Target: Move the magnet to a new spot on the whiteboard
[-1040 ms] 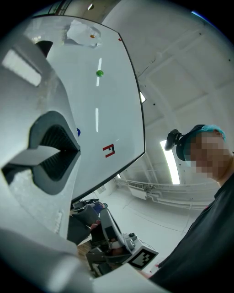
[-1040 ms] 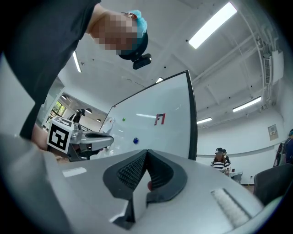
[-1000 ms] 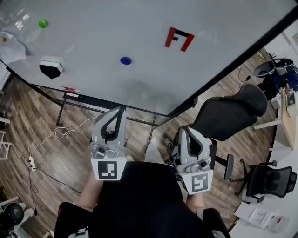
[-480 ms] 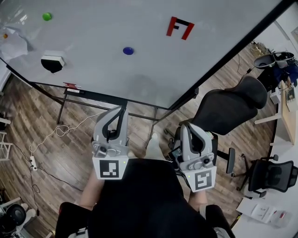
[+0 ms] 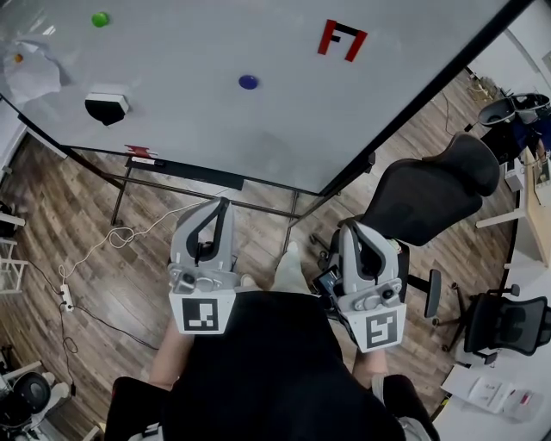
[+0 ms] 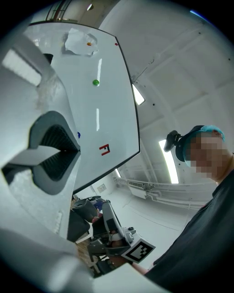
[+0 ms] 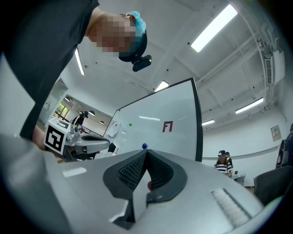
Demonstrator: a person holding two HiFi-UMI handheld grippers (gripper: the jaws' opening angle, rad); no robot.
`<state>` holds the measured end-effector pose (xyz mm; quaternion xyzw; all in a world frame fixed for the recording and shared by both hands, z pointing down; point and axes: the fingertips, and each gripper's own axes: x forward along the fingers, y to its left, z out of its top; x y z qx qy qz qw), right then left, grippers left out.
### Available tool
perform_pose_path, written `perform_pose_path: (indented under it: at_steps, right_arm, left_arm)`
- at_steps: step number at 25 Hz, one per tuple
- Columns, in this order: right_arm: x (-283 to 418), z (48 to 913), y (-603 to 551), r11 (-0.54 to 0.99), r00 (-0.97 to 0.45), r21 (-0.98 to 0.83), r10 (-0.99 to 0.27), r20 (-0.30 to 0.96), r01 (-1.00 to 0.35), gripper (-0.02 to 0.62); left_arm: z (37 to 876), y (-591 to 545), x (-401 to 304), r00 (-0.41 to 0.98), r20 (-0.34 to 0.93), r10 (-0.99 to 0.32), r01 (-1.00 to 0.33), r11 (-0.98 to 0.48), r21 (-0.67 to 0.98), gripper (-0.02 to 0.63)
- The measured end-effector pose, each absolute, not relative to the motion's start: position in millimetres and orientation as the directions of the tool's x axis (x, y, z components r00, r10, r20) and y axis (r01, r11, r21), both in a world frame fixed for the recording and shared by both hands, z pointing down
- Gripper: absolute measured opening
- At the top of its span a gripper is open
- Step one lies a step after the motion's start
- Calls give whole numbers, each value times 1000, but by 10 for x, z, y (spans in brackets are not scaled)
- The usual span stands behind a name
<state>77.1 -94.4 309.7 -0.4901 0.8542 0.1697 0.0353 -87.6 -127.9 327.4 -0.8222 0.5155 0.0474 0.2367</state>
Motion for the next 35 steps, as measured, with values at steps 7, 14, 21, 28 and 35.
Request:
perform_pose_path:
  at_steps: [7,14,21,28,35]
  right_arm:
    - [643,3084,-836,477,-534,258,-810,-242,-840,-3]
    - [591,3094,-783,482,-541,264,-805,-243,-835,-3]
    - [609,3102,-757,491,-549,262,-801,-240,-831,-3]
    - [690,3091,-694,484,-545,268,-803,-244,-833,-3]
    - [786,3102,-596,475,-537,270,-807,-246,-837,-3]
  left_arm:
    - [3276,-1168,-935,456,-329,-827,-875,-349,-335,2]
    - [3261,-1117,-932,457,-337,-823,-875,-347,-339,2]
    - [3245,-1090,-908,453,-337,-826,-875,-339,-347,2]
    - [3211,-1023,-815,462,-346,-817,-872,-348,-343,2]
    - [3208,-932,-686,479,-351,-805,-865,-364,-345,2]
